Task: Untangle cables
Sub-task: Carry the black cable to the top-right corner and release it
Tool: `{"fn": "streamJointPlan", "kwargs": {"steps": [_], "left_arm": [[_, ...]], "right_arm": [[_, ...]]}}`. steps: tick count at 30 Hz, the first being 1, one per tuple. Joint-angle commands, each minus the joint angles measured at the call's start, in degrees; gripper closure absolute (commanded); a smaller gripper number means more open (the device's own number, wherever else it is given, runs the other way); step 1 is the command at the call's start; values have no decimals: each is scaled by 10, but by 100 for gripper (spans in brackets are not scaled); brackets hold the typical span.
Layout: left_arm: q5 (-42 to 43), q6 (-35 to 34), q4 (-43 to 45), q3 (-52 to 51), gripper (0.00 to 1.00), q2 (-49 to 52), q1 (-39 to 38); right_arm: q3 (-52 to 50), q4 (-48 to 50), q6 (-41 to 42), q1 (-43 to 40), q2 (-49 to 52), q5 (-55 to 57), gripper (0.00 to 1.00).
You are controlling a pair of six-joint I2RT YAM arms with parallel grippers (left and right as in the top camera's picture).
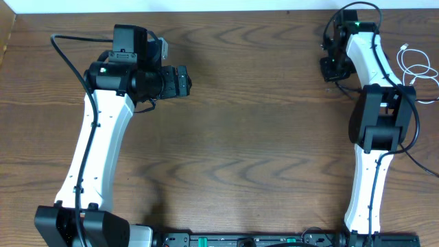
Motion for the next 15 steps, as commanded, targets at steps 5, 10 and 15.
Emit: {"fn": "streamJointPlan", "kwargs": {"steps": [5, 10, 15], "left_arm": [[-2, -1, -2, -1, 6, 5, 0], [-2, -1, -1, -1, 6, 5, 0], [-2, -1, -1, -1, 6, 5, 0]], "right_arm": [[-9, -11, 45, -50, 31, -94, 99], [6, -9, 63, -98, -49, -136, 99], [10, 12, 107, -155, -156, -130, 99]]}}
